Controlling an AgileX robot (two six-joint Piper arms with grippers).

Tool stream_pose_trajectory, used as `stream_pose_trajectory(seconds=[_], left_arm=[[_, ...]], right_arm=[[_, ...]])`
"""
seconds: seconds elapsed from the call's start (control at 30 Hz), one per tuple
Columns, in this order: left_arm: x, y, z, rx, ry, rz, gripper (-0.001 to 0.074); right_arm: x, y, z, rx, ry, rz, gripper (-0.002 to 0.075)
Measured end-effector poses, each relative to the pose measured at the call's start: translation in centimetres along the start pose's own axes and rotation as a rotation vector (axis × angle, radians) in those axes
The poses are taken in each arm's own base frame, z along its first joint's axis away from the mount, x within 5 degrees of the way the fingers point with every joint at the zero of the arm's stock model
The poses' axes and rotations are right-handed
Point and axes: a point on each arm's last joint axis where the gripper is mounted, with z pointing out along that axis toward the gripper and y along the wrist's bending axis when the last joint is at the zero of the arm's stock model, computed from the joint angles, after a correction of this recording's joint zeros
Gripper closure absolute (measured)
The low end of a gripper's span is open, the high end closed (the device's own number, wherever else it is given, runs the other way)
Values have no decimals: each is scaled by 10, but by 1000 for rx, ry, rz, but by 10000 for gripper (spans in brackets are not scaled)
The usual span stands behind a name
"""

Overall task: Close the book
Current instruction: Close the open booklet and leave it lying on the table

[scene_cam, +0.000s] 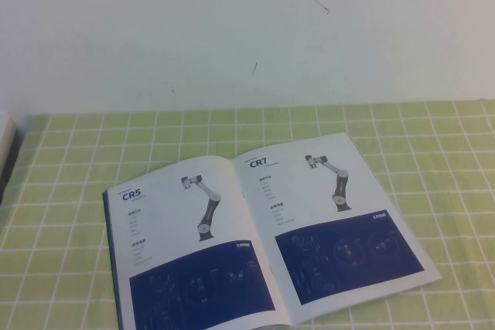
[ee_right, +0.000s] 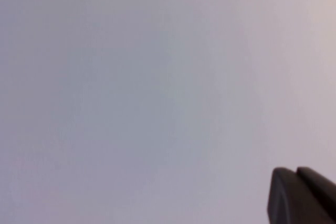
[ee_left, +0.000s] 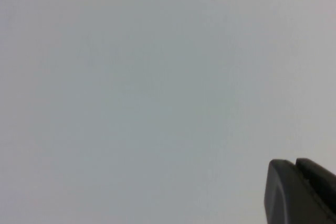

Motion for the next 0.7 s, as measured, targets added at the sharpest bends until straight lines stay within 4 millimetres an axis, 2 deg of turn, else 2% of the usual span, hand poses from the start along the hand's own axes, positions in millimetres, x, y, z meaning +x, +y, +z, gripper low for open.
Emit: stream_pose_trajectory(seconds=[0.17, 0.47, 0.57, 0.63, 0.7], left_arm=[[-14, -1, -1, 11, -149, 4, 738], [-11, -1, -1, 9, -122, 4, 738], [-11, 0, 2, -4, -7, -84, 738], [-24, 0, 5, -21, 88, -163, 738], [-41, 0, 9, -33, 161, -189, 738]], right_arm=[[-15, -5, -1, 38, -162, 153, 729], [-24, -9, -3, 57, -272, 313, 729], [-21, -4, 1, 31, -155, 246, 729], [-28, 4, 6, -34, -15, 152, 729], [-45, 10, 9, -81, 74, 70, 729]])
